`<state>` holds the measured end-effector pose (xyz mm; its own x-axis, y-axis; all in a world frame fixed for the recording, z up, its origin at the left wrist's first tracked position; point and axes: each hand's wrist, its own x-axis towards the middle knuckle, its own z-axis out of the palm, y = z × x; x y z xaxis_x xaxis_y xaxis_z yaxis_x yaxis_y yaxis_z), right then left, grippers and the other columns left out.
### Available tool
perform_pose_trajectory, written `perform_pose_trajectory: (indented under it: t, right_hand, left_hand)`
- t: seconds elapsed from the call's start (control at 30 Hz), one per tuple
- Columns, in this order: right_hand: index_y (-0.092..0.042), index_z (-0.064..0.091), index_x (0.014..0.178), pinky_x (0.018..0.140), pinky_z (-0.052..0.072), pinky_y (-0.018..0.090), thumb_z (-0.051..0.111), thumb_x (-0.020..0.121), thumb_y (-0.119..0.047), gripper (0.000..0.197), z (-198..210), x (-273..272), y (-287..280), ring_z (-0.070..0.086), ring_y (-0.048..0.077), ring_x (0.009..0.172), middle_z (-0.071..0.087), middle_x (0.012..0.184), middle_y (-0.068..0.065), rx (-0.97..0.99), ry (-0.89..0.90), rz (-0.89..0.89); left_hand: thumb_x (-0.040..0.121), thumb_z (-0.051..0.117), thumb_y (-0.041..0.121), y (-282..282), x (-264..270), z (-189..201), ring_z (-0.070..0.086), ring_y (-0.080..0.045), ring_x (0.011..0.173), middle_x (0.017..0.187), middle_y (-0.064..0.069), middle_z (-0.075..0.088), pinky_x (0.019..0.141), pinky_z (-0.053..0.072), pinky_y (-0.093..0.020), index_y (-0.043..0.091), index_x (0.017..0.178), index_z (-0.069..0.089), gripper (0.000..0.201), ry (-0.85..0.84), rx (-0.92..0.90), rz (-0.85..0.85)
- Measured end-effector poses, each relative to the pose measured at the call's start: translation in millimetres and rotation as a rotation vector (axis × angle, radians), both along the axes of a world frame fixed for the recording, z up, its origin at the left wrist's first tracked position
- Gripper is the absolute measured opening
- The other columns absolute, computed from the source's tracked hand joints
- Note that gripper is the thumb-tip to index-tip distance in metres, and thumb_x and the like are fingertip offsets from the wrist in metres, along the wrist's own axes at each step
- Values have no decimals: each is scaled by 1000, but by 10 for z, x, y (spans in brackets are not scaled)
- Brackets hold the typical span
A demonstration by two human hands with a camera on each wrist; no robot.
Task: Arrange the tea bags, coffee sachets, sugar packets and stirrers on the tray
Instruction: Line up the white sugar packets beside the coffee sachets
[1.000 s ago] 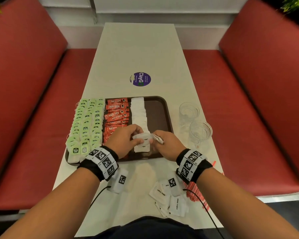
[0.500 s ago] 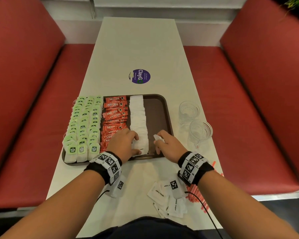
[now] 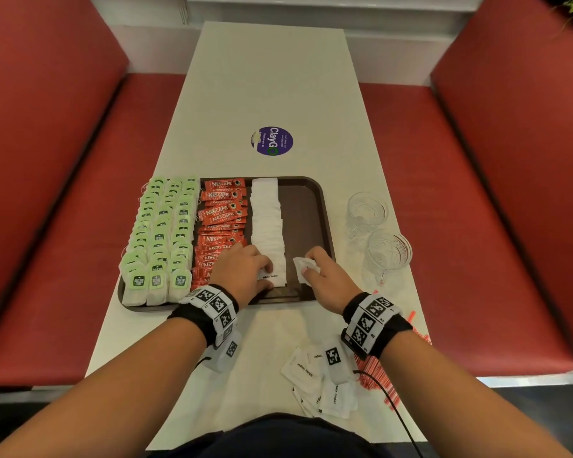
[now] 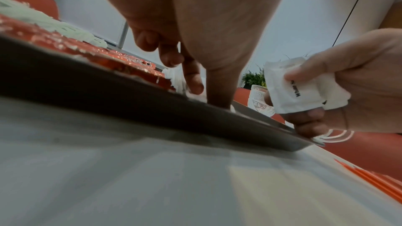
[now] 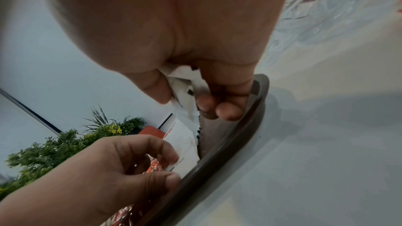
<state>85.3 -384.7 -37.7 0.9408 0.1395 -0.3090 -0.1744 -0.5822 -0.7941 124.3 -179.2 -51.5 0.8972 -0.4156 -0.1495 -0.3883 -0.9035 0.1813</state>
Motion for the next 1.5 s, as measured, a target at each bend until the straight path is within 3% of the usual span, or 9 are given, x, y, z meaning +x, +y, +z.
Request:
perform_pose_trajectory:
  t: [0.2, 0.37, 0.5, 0.57, 0.77, 0.87, 1.0, 1.13, 1.5]
  right_hand:
    - [-23, 54, 108, 78, 56, 40, 56, 99, -20, 9, -21, 65, -20, 60, 14, 81, 61, 92, -8, 35, -101, -24]
    - [-30, 55, 97, 76, 59, 45, 62, 96, -28, 7, 3, 105, 35, 69, 24, 80, 69, 90, 2, 94, -89, -49]
    - [-22, 57, 99, 65, 55, 31, 60, 98, -33, 12, -8, 122, 68, 67, 15, 71, 68, 85, 0, 14, -45, -17]
    - [-21, 58, 97, 62, 44, 21, 56, 100, -33, 12, -26, 117, 67, 61, 9, 71, 65, 85, -5, -61, -54, 13]
    - [-15, 45, 103, 60, 40, 23, 51, 100, -24, 10, -19, 83, 83, 49, 11, 65, 54, 78, -3, -40, 11, -5]
    - [-16, 38, 91, 61, 36, 29, 46, 99, -20, 11, -11, 77, 94, 41, 14, 64, 46, 74, -1, -15, 41, -20]
    - [-12, 45, 82, 69, 46, 40, 45, 96, -20, 17, -23, 89, 104, 51, 19, 70, 63, 83, 13, -43, 41, -17]
    - [-2, 51, 89, 68, 48, 40, 49, 93, -17, 16, -26, 108, 82, 55, 24, 70, 62, 81, 12, -39, 21, -14]
    - [-16, 60, 95, 69, 52, 31, 63, 95, -22, 6, -58, 143, 34, 58, 17, 68, 64, 78, -2, 8, -105, -6]
  left_hand:
    - [80, 67, 63, 2, 36, 91, 49, -13, 100, 106, 14, 59, 89, 43, -35, 37, 114, 65, 43, 49, -125, -61]
    - [90, 65, 48, -27, -1, 241, 49, -10, 85, 84, 14, 56, 76, 38, -30, 29, 97, 71, 22, 60, -341, -22]
    - [92, 68, 36, 51, 34, 233, 48, 1, 74, 74, 23, 52, 68, 34, -21, 29, 98, 73, 10, 116, -397, 27]
    - [91, 69, 33, 118, 53, 220, 54, 0, 75, 78, 19, 61, 72, 42, -22, 27, 100, 75, 11, 159, -373, 35]
    - [96, 62, 29, 178, 54, 151, 64, -14, 102, 108, 7, 73, 93, 51, -33, 26, 111, 75, 20, 270, -165, 29]
    - [93, 65, 32, 139, 34, 114, 61, -17, 102, 105, 5, 70, 91, 51, -35, 26, 111, 72, 21, 170, -136, 54]
    - [84, 73, 44, 98, -5, 76, 53, -15, 101, 105, 9, 59, 90, 47, -34, 31, 110, 67, 30, 78, -133, 23]
    - [84, 71, 49, 35, -41, 36, 51, -17, 101, 110, 9, 60, 90, 44, -35, 35, 109, 67, 30, 94, -15, -46]
    - [75, 76, 58, 26, 50, 124, 51, -16, 98, 110, 9, 61, 87, 45, -36, 33, 120, 63, 54, 139, -83, -37]
